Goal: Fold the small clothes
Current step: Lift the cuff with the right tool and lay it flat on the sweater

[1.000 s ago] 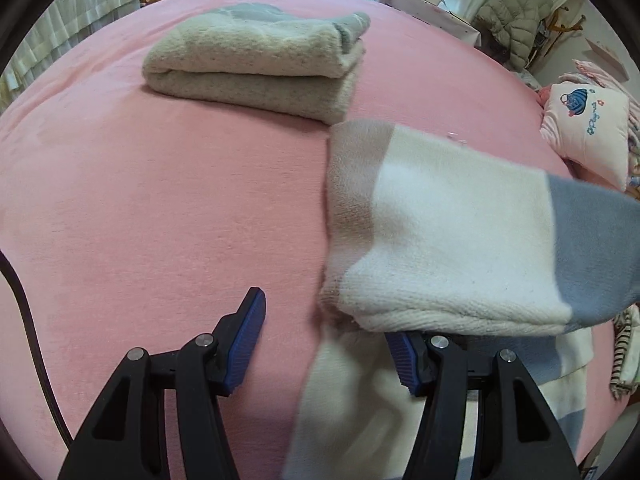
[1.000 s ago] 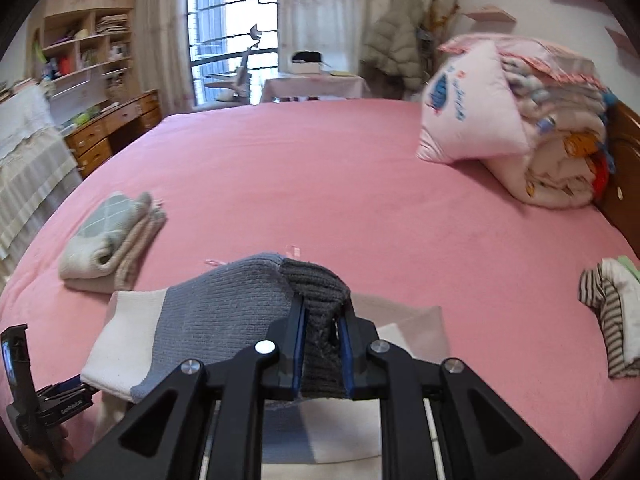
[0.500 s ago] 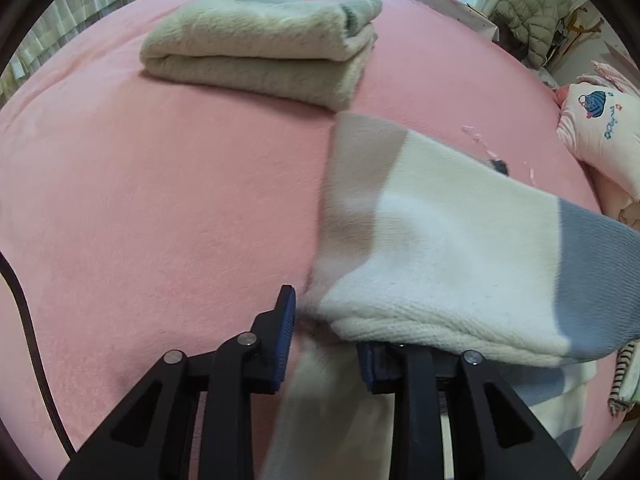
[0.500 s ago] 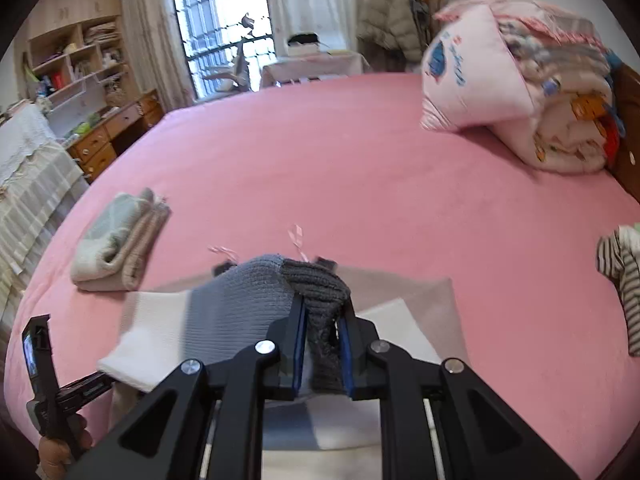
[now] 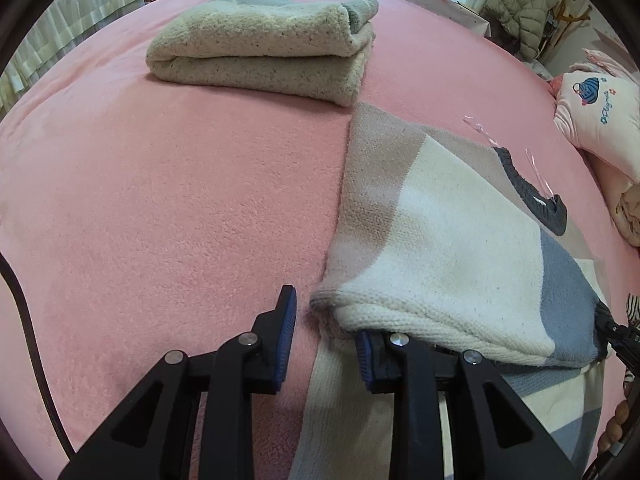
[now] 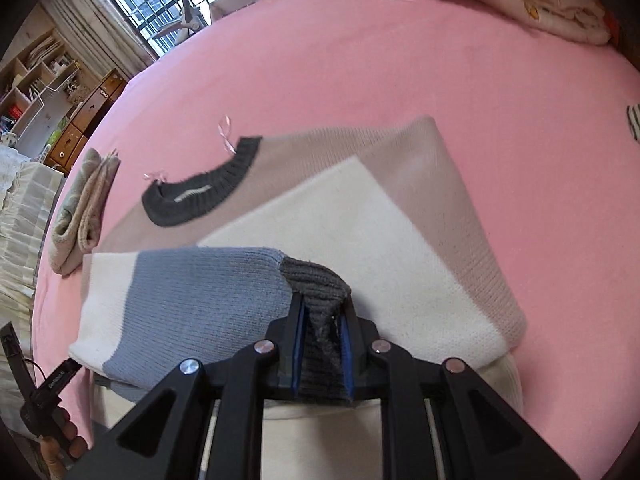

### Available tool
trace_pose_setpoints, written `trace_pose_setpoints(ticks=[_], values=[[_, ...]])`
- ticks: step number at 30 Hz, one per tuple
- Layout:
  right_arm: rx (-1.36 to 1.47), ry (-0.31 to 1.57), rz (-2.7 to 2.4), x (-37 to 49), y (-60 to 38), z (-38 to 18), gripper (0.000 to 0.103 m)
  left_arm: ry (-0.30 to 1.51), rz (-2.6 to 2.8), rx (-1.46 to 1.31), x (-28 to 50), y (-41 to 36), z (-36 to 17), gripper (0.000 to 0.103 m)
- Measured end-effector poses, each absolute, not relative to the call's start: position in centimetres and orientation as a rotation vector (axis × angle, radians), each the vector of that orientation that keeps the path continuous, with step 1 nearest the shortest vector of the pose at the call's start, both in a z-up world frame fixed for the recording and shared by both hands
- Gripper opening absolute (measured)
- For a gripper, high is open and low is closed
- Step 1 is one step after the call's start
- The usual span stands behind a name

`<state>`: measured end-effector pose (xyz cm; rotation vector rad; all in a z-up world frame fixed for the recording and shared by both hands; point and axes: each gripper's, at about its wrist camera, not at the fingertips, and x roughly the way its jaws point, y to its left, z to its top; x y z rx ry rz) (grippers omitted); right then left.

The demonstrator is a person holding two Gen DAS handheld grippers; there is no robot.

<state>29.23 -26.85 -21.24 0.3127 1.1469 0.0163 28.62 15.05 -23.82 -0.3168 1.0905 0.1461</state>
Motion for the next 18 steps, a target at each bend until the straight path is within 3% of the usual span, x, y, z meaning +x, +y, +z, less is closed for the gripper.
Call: trace_pose_setpoints(ticks=[6,13,18], values=[[0.219,1.14,-0.014,29.3,-26.1,-21.7,0.021,1.093,0.132,-0.297,28.1,14.9,-24.2,0.026],[0.224,1.134,-0.011,28.5,-26.5,-20.9,0.037,1.088,0.105,-0.268,27.3,15.2,-23.2,0.043],[0.181,1.063,-0.051,26.6,-26.7,-19.1,0.039,1.078,0.096,-0.192,25.5,14.8,-21.6,0.045]])
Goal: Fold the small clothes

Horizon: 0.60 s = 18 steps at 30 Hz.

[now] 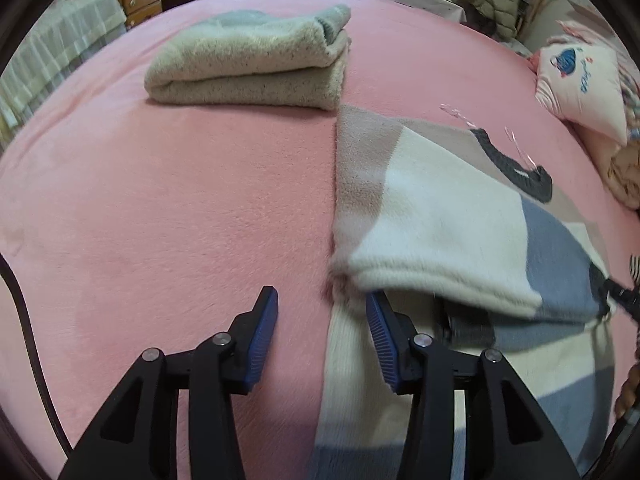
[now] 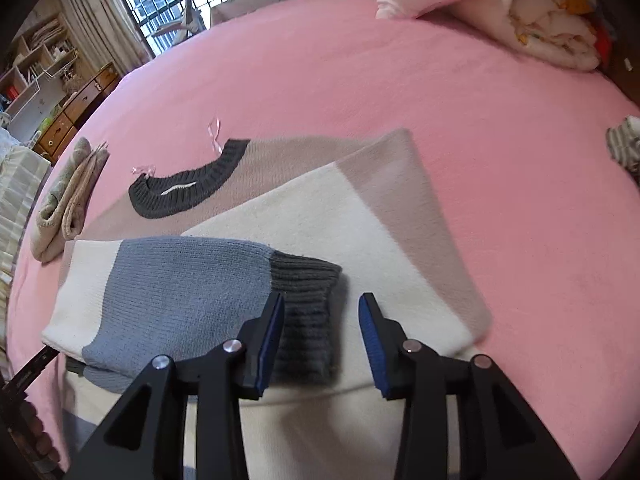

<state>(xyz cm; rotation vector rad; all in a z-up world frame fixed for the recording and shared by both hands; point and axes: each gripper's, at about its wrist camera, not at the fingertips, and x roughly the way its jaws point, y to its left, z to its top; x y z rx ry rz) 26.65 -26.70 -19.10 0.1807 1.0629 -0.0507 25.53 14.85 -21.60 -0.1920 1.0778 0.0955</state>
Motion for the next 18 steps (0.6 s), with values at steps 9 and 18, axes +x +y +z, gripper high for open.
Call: trace_pose_setpoints(ticks=[9,18], values=[[0.006,0.941,0.048,26.0,-21.9,-15.4,0.029,0.964,0.017,-0.16,26.9,13.0,-16.6,0.045],[0.027,0.985,0.208,30.4,-13.4,-18.3,0.021,0.992,-0.121,-0.222,34.5,7.6,-19.1,0.044]])
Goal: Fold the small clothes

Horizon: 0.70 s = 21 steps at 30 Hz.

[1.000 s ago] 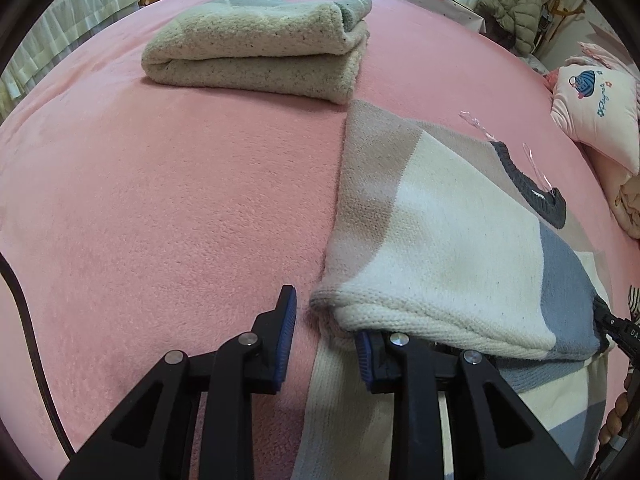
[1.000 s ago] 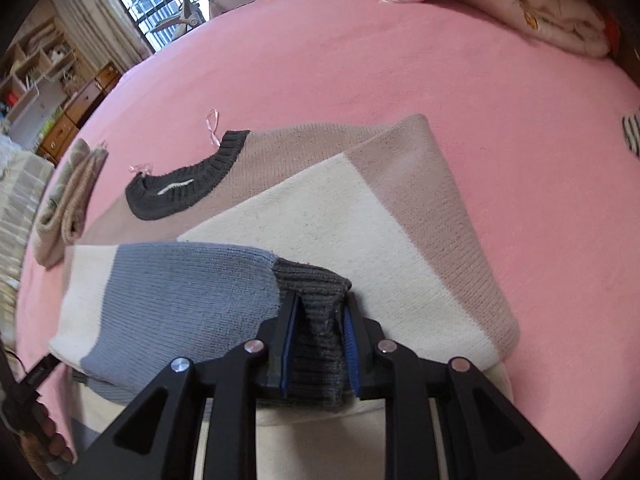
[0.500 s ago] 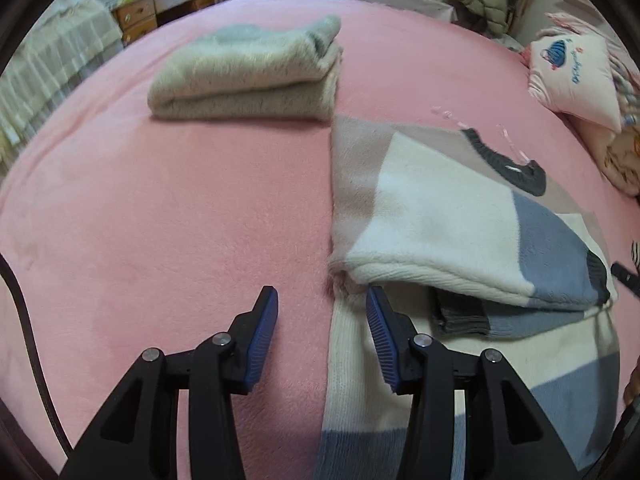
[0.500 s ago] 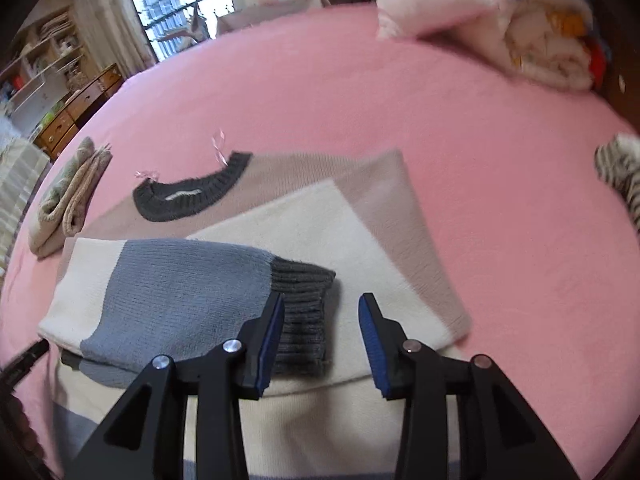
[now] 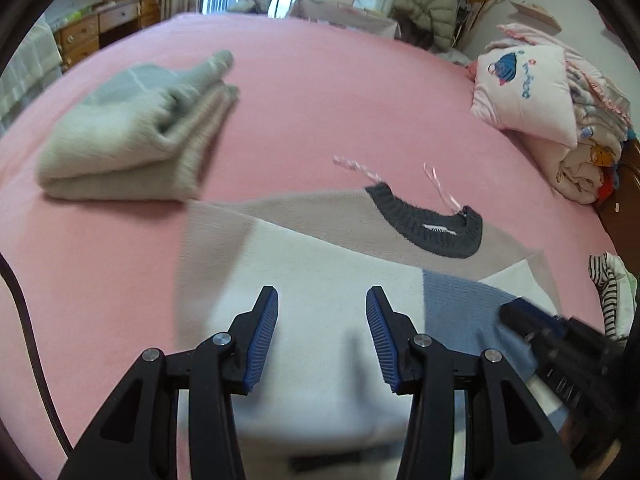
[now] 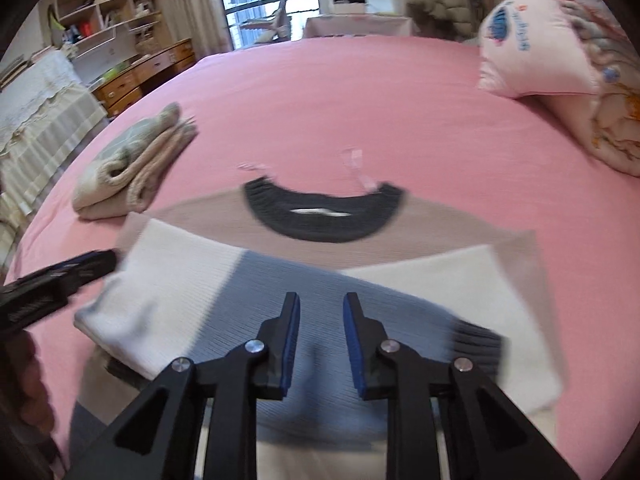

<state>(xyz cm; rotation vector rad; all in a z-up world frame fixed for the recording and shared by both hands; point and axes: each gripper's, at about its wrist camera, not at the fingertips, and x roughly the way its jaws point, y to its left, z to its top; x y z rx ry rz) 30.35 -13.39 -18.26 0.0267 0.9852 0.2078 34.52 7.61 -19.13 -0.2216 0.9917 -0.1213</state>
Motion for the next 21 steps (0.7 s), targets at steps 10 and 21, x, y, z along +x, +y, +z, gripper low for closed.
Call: trace_pose_setpoints(ticks=[10,21], values=[[-0.018,1.031,0.132,33.2,-14.8,-22.3,0.0,1.037,-0.065,-0.182,37.3,7.7,-23.3,0.04],[-0.068,1.027,-0.122,32.3,-23.9,-23.5,0.0,1.01,-0.096,-0.153,37.4,8.7,-23.9,0.039]])
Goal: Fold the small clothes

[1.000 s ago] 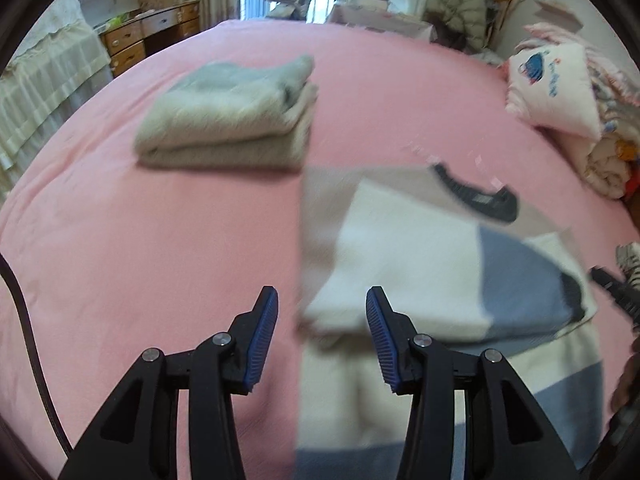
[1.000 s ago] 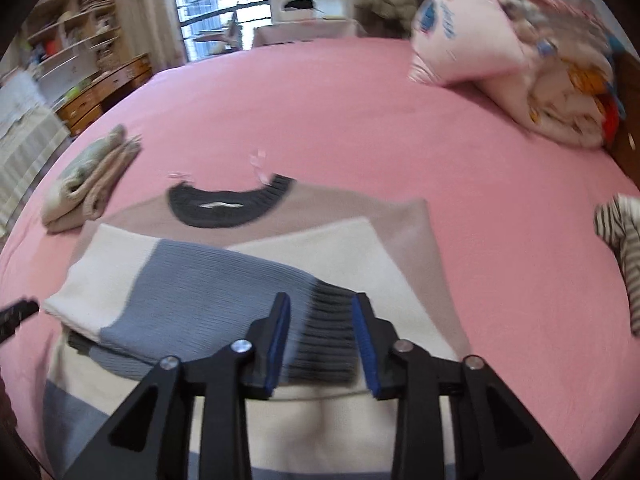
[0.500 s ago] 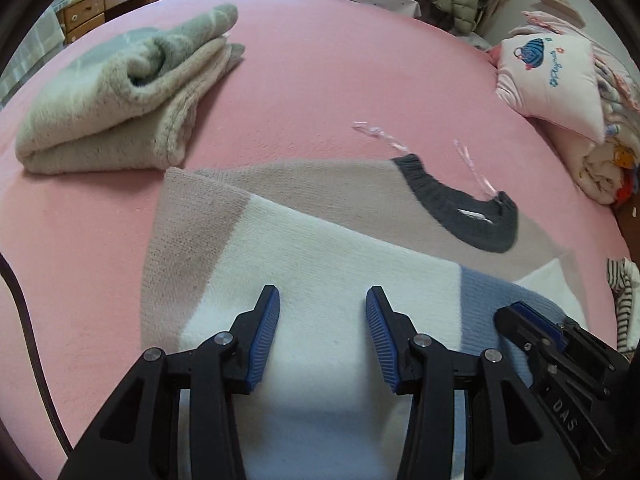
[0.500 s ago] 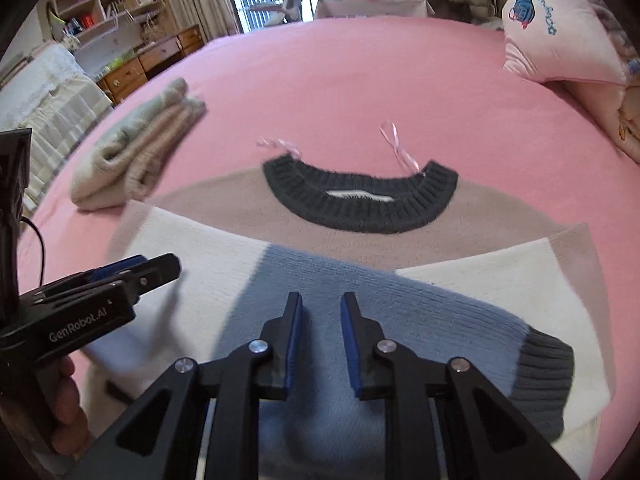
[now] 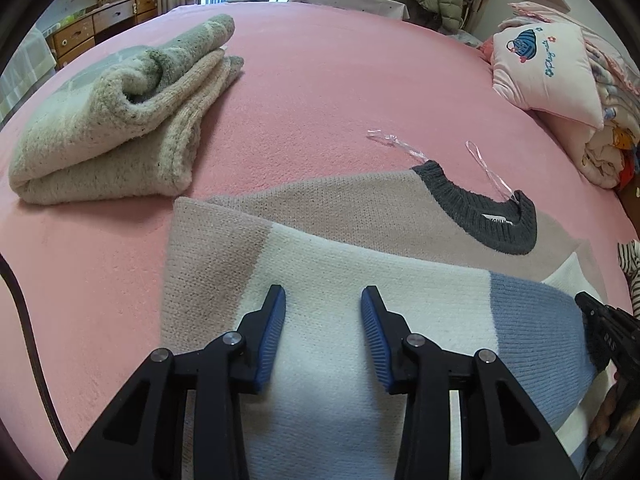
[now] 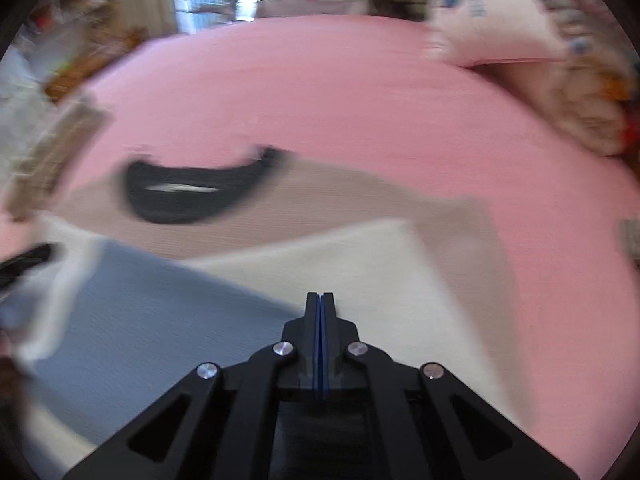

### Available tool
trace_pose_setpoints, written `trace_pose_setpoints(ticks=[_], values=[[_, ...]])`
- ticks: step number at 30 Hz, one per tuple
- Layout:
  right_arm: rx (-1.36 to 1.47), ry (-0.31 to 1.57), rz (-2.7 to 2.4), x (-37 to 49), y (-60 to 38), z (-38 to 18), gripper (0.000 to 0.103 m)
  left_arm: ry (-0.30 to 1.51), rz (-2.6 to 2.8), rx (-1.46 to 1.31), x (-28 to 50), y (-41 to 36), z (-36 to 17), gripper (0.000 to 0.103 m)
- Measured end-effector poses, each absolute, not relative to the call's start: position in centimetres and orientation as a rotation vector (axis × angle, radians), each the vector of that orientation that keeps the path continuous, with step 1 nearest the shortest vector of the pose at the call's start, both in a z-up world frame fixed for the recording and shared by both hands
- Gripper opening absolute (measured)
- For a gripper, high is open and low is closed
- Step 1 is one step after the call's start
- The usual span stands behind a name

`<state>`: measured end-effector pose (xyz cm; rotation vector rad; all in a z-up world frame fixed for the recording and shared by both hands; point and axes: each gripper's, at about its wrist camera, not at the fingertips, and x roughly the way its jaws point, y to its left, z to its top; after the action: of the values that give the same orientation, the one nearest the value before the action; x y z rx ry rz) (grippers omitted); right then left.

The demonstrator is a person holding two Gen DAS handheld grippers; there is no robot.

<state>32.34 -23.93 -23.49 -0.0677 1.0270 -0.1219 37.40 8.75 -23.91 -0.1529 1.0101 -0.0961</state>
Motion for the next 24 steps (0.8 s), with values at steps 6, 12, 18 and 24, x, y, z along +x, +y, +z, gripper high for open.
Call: trace_pose_setpoints(ticks=[6,12,18,24], values=[[0.021,1.038,-0.098,31.3,-26.4,-23.0,0.0,1.0,-0.078,-0.112,37.1,8.2,-24.0,0.039],[0.105,0.975,0.006,28.6,-24.2,-19.6,0.0,0.982,-0.053,-0.118,34.6,7.6,-21.3,0.039],[0.057,0.988,0.207,25.8,-18.3,-19.3,0.0,0.966,-0.049,-0.159,30.0,9.1,-20.3,0.041],[0.0,1.022,0.184,25.6,-16.7,-21.6,0.0,1.002,-0.052,-0.13,28.1,10.2,-22.2,0.041]])
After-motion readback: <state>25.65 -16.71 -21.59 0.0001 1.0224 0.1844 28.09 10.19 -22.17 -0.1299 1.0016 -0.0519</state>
